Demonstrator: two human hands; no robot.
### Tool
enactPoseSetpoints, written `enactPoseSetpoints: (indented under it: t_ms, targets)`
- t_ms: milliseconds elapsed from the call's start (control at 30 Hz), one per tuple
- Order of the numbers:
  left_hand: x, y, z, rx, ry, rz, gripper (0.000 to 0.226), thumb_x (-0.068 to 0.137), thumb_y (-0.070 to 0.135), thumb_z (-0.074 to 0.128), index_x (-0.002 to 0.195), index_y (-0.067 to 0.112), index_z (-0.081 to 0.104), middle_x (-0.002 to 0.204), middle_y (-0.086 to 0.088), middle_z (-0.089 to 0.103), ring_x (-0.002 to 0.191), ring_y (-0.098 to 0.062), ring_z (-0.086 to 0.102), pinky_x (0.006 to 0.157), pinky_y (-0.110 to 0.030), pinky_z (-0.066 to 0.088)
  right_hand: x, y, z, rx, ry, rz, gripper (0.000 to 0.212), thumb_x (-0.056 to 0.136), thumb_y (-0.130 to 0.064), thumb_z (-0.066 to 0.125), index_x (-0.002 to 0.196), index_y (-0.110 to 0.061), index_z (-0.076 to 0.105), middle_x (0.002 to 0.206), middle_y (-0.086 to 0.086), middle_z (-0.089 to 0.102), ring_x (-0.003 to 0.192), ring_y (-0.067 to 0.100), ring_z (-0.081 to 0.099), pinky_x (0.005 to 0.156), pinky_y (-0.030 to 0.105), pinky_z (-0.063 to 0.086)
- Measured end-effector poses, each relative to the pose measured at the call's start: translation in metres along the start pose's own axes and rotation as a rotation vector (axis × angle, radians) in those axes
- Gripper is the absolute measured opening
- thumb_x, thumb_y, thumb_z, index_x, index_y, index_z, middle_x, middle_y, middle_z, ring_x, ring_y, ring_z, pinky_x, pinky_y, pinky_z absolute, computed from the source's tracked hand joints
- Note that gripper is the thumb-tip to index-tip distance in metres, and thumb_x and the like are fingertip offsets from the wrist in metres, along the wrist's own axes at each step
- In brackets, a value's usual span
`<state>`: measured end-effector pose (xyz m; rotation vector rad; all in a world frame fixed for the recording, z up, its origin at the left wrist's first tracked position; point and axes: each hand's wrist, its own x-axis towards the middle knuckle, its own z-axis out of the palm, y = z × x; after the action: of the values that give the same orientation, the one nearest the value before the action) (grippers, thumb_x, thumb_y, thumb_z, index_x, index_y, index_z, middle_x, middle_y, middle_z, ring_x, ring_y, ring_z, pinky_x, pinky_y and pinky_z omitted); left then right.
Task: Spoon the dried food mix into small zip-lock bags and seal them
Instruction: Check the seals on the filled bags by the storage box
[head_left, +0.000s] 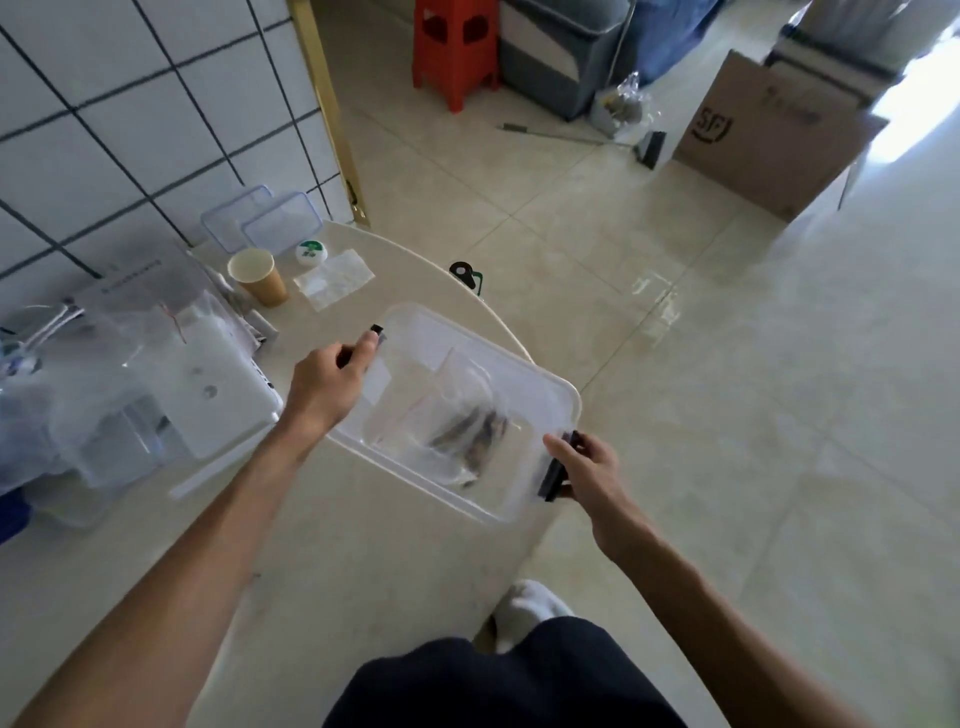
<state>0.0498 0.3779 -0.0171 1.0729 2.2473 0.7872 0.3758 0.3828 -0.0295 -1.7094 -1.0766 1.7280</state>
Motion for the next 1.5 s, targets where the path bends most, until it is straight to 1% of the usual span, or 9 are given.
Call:
enactPoseSetpoints:
  t_ms: [200,333,500,767,900,1133,1233,1367,1500]
  targets:
    - [-0.102,-0.020,0.005,-0.335,-0.110,-0.032,0.065,0.073,0.084,0.059,0.077,0.020,0.064,0.063,0.011,0.064,0.063,-0.014,0.061,0.069,-0.043,0.057,-0.063,0.012,-0.056,-0.041,0.157,-0.083,0.024,0.095,-0.038,0.073,0.099,-0.015,0.076,0.082,0.000,0.073,0.074,0.013,0.065,0.065,0.027,0.054]
    - [-0.157,-0.025,0.037,-0.397,-0.189,-0.025,0.063,0.073,0.084,0.059,0.078,0.021,0.063,0.061,0.015,0.064,0.056,-0.001,0.056,0.051,-0.021,0.048,-0.109,0.037,-0.089,-0.036,0.262,-0.086,0.022,0.095,-0.040,0.072,0.098,-0.018,0.077,0.089,0.004,0.075,0.074,0.010,0.067,0.061,0.021,0.054]
    - [-0.189,0.003,0.078,-0.445,-0.309,0.010,0.063,0.077,0.080,0.063,0.087,0.018,0.069,0.072,0.008,0.071,0.060,-0.002,0.062,0.052,-0.018,0.049,-0.146,0.071,-0.134,0.107,0.389,-0.055,0.014,0.095,-0.035,0.071,0.097,-0.022,0.078,0.085,-0.005,0.078,0.073,0.006,0.070,0.067,0.026,0.057]
    - [-0.177,0.116,0.180,-0.385,-0.480,0.056,0.067,0.073,0.081,0.064,0.090,0.016,0.071,0.072,0.008,0.069,0.064,-0.003,0.061,0.062,-0.034,0.055,-0.130,0.084,-0.245,0.241,0.531,-0.050,0.011,0.096,-0.033,0.069,0.102,-0.026,0.073,0.091,-0.009,0.079,0.080,0.004,0.074,0.072,0.026,0.057]
    - [-0.168,0.180,0.243,-0.371,-0.525,0.074,0.069,0.073,0.083,0.064,0.091,0.016,0.071,0.072,0.005,0.068,0.064,-0.006,0.060,0.066,-0.041,0.056,-0.107,0.074,-0.320,0.256,0.552,-0.073,0.008,0.097,-0.032,0.069,0.103,-0.027,0.071,0.090,-0.012,0.079,0.082,0.003,0.074,0.063,0.017,0.057]
    - [-0.146,0.282,0.328,-0.382,-0.617,0.133,0.069,0.074,0.080,0.065,0.095,0.014,0.071,0.075,0.007,0.068,0.066,-0.006,0.059,0.060,-0.023,0.050,-0.069,0.048,-0.428,0.289,0.595,-0.083,0.006,0.097,-0.030,0.067,0.103,-0.030,0.068,0.086,-0.013,0.078,0.081,0.005,0.074,0.066,0.020,0.056]
    - [-0.131,0.311,0.356,-0.381,-0.647,0.166,0.058,0.086,0.071,0.067,0.095,0.013,0.070,0.072,0.010,0.069,0.064,-0.002,0.059,0.054,-0.015,0.048,-0.051,0.042,-0.453,0.328,0.615,-0.085,0.010,0.097,-0.030,0.067,0.105,-0.026,0.070,0.087,-0.011,0.078,0.081,0.006,0.074,0.070,0.022,0.056]
    - [-0.100,0.348,0.395,-0.326,-0.722,0.195,0.053,0.088,0.065,0.061,0.097,0.014,0.071,0.078,0.005,0.072,0.067,-0.005,0.064,0.059,-0.022,0.053,-0.020,0.033,-0.478,0.376,0.661,-0.077,0.011,0.096,-0.030,0.067,0.105,-0.023,0.071,0.085,-0.012,0.079,0.077,0.004,0.074,0.062,0.019,0.057]
    - [-0.055,0.395,0.438,-0.313,-0.793,0.230,0.053,0.086,0.067,0.062,0.092,0.014,0.069,0.070,0.011,0.069,0.062,-0.001,0.061,0.055,-0.018,0.051,0.021,0.012,-0.502,0.442,0.741,-0.092,0.025,0.087,-0.038,0.072,0.105,-0.020,0.073,0.087,-0.008,0.080,0.076,0.006,0.075,0.061,0.017,0.057]
